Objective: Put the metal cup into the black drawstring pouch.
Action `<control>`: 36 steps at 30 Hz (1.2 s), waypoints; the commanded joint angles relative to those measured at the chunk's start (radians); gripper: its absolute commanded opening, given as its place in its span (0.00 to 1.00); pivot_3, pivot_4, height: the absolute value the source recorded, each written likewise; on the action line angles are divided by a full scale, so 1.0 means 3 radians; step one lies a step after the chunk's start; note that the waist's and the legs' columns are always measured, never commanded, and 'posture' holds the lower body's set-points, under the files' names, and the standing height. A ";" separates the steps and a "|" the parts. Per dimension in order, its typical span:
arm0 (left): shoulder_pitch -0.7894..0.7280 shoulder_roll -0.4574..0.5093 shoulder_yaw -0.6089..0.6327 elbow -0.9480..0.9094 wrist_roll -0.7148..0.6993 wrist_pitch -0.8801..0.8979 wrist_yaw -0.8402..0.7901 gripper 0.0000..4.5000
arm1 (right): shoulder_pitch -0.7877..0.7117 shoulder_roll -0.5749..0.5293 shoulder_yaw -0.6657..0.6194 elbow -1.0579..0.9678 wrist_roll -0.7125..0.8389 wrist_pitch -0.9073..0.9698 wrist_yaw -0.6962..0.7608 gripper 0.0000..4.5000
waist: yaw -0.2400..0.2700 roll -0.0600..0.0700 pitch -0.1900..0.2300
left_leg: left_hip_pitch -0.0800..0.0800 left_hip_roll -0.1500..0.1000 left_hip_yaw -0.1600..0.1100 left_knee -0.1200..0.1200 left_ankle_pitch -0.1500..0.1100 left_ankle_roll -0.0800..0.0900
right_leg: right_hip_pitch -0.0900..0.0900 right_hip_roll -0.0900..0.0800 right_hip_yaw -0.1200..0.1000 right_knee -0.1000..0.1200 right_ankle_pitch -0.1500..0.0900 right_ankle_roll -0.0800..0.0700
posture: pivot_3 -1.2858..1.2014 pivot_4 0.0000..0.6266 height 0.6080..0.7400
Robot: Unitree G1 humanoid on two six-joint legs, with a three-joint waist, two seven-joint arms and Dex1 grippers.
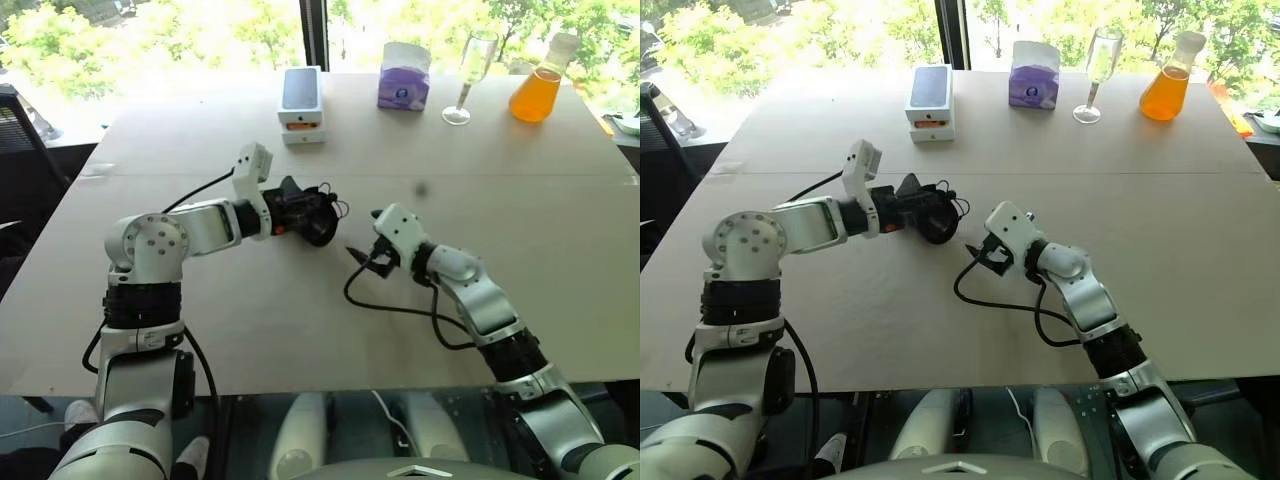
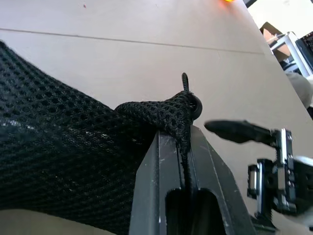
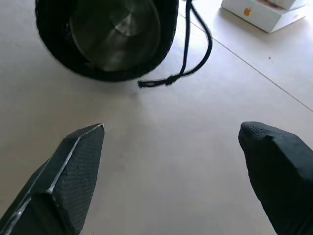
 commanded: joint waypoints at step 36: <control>0.0225 0.0232 0.0245 -0.0493 0.0268 0.0255 -0.0498 0.00 | -0.0276 0.0619 -0.0119 0.0862 -0.0073 -0.0521 -0.0513 0.00 | -0.0011 0.0000 0.0000 | 0.0000 0.0000 -0.0001 -0.0004 0.0000 0.0000 | -0.0001 -0.0003 0.0000 -0.0002 0.0000 0.0000 | 0.52 0.24 1.00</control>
